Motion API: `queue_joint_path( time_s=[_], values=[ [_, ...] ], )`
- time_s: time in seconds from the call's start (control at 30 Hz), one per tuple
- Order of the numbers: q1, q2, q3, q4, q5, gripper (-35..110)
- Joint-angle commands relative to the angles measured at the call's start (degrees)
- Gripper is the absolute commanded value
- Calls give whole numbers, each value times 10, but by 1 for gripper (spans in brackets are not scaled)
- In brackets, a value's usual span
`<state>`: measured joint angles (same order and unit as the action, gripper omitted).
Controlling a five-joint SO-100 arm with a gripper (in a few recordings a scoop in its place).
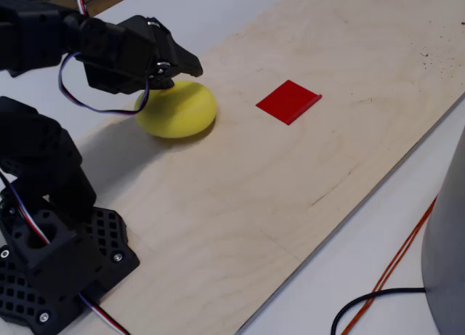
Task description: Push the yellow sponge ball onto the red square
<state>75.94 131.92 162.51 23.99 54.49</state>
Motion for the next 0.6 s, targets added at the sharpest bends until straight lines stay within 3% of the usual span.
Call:
queue_joint_path(
  time_s=[0.0,0.57],
  values=[
    [14,-55,-37,-9,-2,16],
    [41,-403,-274,-142,-37,16]
  ],
)
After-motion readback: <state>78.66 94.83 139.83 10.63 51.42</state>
